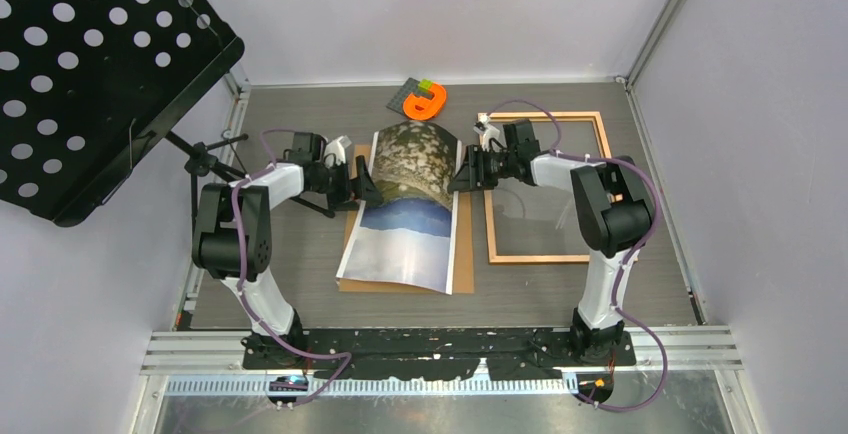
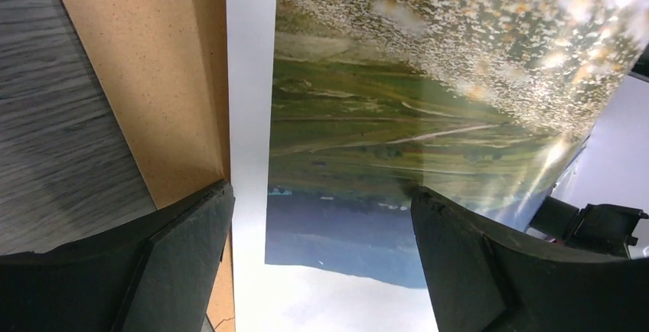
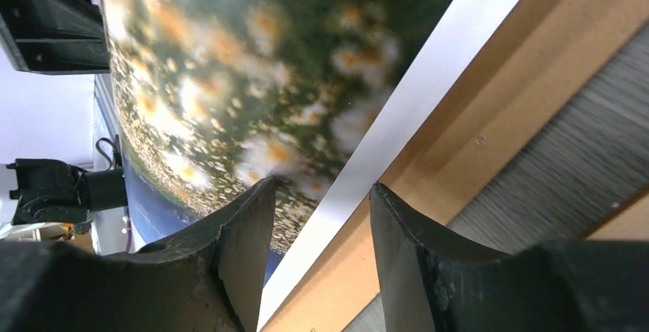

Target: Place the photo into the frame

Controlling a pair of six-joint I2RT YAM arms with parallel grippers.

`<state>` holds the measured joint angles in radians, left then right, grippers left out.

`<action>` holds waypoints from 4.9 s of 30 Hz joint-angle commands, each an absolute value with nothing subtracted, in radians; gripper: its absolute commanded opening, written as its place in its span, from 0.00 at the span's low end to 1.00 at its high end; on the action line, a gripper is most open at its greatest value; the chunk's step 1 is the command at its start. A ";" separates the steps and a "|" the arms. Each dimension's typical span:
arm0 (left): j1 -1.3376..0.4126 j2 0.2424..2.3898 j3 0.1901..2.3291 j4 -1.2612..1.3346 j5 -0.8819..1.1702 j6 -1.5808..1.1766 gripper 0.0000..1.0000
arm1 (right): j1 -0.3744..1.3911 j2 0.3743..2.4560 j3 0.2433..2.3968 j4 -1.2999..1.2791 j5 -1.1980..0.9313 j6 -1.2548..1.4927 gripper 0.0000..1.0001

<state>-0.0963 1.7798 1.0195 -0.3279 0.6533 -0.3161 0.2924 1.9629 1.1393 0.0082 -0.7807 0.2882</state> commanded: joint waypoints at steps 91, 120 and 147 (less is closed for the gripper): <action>-0.120 1.821 0.928 -0.255 0.797 -0.342 0.92 | 0.195 1.783 0.890 0.977 -1.137 1.022 0.46; -0.124 1.825 0.926 -0.245 0.816 -0.346 0.92 | 0.199 1.868 0.997 0.173 -0.900 0.333 0.47; -0.138 1.644 1.028 -0.304 0.764 -0.288 0.93 | 0.199 1.708 1.114 0.101 -0.917 0.384 0.06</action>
<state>-0.1307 1.7424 0.9554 -0.2600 0.8104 -0.3450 0.2008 1.8214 1.0378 0.0902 -0.8856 0.3550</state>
